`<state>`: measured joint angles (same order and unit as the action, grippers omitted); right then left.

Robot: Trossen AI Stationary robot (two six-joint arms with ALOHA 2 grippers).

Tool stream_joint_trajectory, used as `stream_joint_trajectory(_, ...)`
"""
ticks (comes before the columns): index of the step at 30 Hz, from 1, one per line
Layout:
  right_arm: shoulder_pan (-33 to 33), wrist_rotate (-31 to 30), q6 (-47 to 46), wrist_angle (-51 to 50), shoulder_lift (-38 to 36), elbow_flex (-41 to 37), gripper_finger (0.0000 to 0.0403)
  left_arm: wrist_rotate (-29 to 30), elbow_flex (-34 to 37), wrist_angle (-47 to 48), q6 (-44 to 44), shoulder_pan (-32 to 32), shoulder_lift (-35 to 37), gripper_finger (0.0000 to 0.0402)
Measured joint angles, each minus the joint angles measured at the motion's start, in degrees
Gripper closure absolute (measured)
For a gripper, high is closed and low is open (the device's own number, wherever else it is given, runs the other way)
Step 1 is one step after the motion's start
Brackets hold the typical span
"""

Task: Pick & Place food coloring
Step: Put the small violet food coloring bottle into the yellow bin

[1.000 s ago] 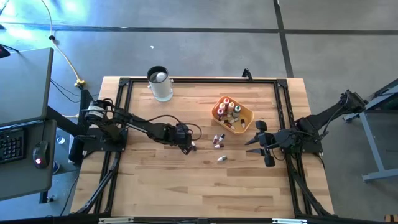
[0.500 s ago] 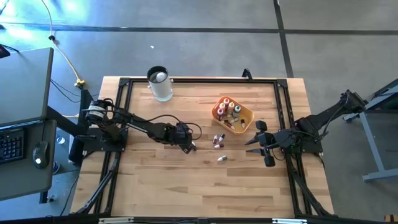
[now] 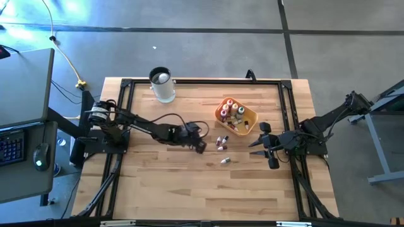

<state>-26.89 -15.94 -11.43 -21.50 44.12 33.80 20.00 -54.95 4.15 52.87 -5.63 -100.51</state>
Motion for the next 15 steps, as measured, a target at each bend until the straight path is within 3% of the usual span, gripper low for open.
stream_joint_trajectory(8, 0.0, 0.0, 0.1, 0.0, 0.0, 0.0, 0.0274, 6.5, -4.1, -23.5, -17.3, 0.5, -1.2, 0.0329)
stream_joint_trajectory(15, 0.0, 0.0, 1.3, 0.5, 0.0, 0.0, 0.0274, 6.2, -13.3, -29.4, -26.9, 1.7, -10.2, 0.0329)
